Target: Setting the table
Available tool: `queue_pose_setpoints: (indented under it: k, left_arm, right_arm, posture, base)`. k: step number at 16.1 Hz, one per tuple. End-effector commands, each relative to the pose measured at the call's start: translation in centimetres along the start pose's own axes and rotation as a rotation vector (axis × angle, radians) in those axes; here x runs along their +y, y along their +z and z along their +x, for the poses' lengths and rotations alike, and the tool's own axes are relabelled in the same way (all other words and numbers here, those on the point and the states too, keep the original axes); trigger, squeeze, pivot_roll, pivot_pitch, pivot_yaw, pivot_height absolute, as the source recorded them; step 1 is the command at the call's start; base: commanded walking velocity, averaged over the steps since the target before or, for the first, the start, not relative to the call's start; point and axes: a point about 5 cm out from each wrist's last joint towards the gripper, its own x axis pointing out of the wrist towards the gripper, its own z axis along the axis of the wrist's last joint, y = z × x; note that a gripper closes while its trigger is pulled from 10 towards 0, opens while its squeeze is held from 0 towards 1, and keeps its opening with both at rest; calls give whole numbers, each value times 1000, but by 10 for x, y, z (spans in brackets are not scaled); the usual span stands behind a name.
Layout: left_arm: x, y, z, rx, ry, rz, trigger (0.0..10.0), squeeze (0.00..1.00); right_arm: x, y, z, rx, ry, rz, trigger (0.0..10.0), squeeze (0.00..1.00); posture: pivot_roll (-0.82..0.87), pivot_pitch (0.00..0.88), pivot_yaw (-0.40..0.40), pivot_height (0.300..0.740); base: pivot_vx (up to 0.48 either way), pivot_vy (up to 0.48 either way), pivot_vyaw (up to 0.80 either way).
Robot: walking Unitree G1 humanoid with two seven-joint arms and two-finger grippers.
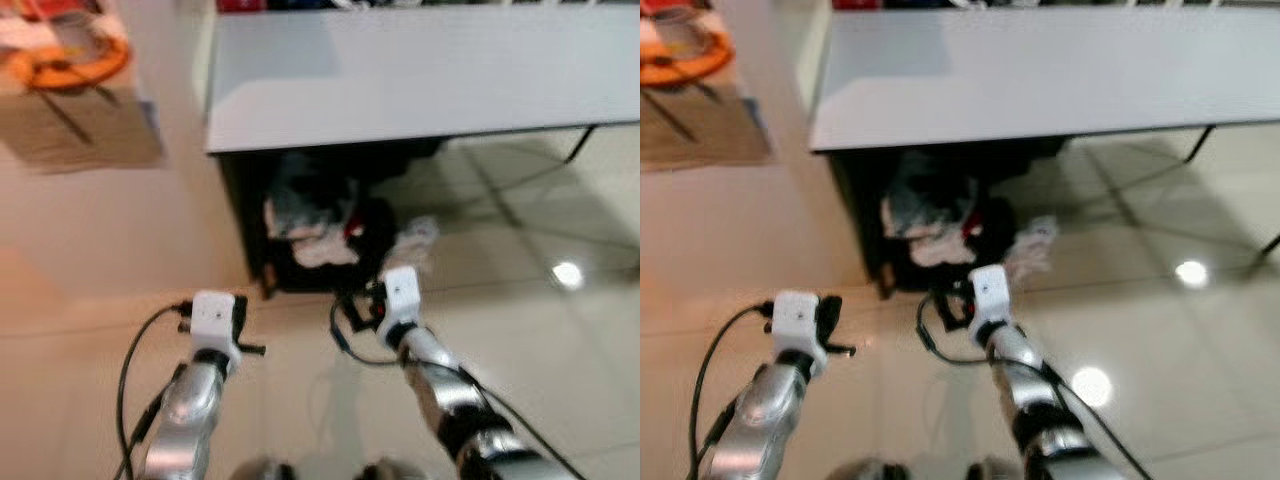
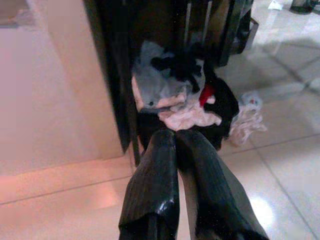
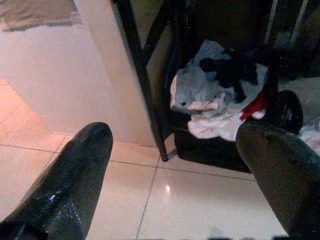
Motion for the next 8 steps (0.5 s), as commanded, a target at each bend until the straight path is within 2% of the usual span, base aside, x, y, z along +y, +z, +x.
queue_pose_setpoints:
  k: [1,2,5,8]
  left_arm:
    - [0,-14,-5,51,-1,1,10000,0]
    - [2,-19,-8,67,8,-8,10000,0]
    - [3,-15,-7,56,6,-10,10000,0]
    - [1,-3,0,10,-7,-1,10000,0]
  right_arm:
    - [-2,-3,-2,15,11,5,10000,0]
    - [-3,-2,-3,8,20,13,10000,0]
    - [-7,5,-1,-25,-1,18,10000,0]
    - [-6,10,4,-22,-30,13,10000,0]
  posture:
    - [-63,76,6,740]
    - [-64,78,6,740]
    - [-60,76,5,740]
    - [-59,66,2,740]
  base:
    - [0,469,775]
    - [0,472,775]
    - [0,471,737]
    - [0,472,0]
